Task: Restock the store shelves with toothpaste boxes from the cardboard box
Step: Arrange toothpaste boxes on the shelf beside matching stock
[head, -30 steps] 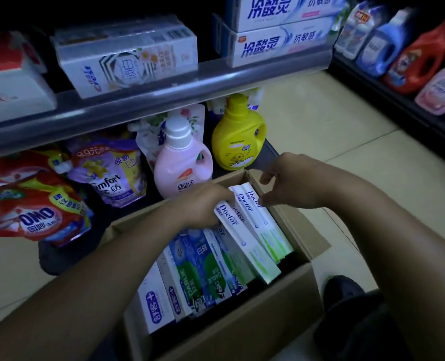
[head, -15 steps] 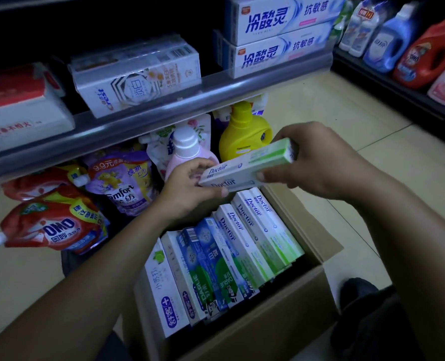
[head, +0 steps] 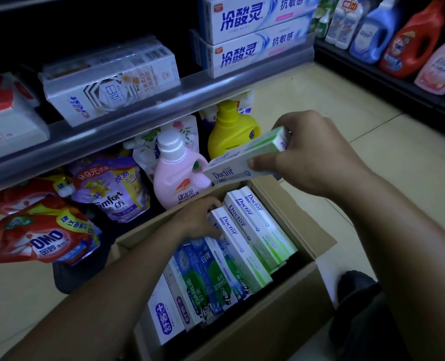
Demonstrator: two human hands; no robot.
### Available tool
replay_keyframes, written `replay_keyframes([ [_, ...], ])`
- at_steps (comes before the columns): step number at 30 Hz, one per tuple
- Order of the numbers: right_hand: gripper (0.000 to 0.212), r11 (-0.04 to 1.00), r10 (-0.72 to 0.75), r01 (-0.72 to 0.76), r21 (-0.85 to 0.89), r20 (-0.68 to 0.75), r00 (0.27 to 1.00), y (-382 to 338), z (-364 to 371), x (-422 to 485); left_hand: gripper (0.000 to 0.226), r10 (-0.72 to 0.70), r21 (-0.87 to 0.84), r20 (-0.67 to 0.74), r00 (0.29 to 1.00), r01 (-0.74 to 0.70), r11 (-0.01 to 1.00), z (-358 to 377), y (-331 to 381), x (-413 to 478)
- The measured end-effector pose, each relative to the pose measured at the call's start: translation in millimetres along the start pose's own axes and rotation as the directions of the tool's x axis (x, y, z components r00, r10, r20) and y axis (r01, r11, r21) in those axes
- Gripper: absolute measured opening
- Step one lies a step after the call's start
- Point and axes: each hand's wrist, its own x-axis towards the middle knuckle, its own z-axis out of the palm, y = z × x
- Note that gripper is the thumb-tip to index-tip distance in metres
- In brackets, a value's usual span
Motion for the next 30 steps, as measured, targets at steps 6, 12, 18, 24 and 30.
replay_keyframes([
  [6,0.044,0.997,0.034,-0.033,0.066,-0.011,0.999,2,2,4,0.055,0.108,-0.154,-0.013,0.994,-0.108,0.982,-9,0,-21],
  [12,0.041,0.845,0.111,-0.115,0.523,0.039,0.993,1,7,9,0.072,0.11,-0.528,-0.218,0.97,-0.212,0.822,-29,20,-64],
  [18,0.023,0.654,0.044,-0.098,0.75,0.092,0.995,-27,10,7,0.053,-0.101,-0.668,-0.553,0.827,-0.368,0.647,-66,25,-128],
  [24,0.044,0.549,-0.048,-0.049,0.834,0.09,0.995,-83,10,3,0.043,-0.154,-0.676,-0.698,0.699,-0.573,0.462,-124,38,-201],
  [30,0.047,0.448,-0.235,0.071,0.891,0.041,0.971,-145,8,0,0.047,-0.122,-0.555,-0.808,0.576,-0.677,0.483,-167,55,-278],
])
